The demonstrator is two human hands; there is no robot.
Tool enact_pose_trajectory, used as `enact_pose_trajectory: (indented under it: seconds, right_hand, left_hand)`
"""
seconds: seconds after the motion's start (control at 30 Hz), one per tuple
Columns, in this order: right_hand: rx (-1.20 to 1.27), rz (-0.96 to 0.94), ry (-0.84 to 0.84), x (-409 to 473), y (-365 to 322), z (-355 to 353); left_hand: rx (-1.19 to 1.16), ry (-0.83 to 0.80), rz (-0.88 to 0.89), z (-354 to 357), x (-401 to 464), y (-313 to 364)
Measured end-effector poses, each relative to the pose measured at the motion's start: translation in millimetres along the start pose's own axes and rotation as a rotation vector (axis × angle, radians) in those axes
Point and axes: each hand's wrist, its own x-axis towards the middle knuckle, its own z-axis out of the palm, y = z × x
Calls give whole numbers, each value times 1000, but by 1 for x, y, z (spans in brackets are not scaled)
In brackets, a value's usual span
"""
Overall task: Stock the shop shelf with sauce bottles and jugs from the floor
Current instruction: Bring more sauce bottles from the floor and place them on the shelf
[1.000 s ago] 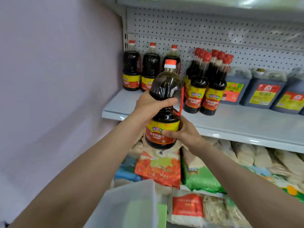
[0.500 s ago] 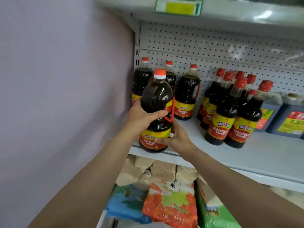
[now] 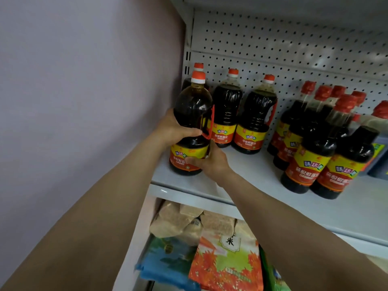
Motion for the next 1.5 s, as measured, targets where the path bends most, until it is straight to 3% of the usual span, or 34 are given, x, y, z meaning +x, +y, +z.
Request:
enact_pose_trajectory:
  seconds: [0.83,0.97,1.07,1.3,1.5]
  right_hand:
    - [47,-53,-15,60,13,24]
    - [-85,-1,-52,51,14,20]
    - [-195,179,-48,22,19,-5]
    - [-513,251,5,-63,33,-114]
    - [-654,238,72,-158,41,-195]
  left_hand:
    - [-108,-52,48,-11,48,-16]
    - [-149,-3,23,-6,37,-15]
    - [-141,141,-16,9,21,-20]
    - [76,284,-108,66,-49,-14]
    - [193,-48,-87,149,-126,23]
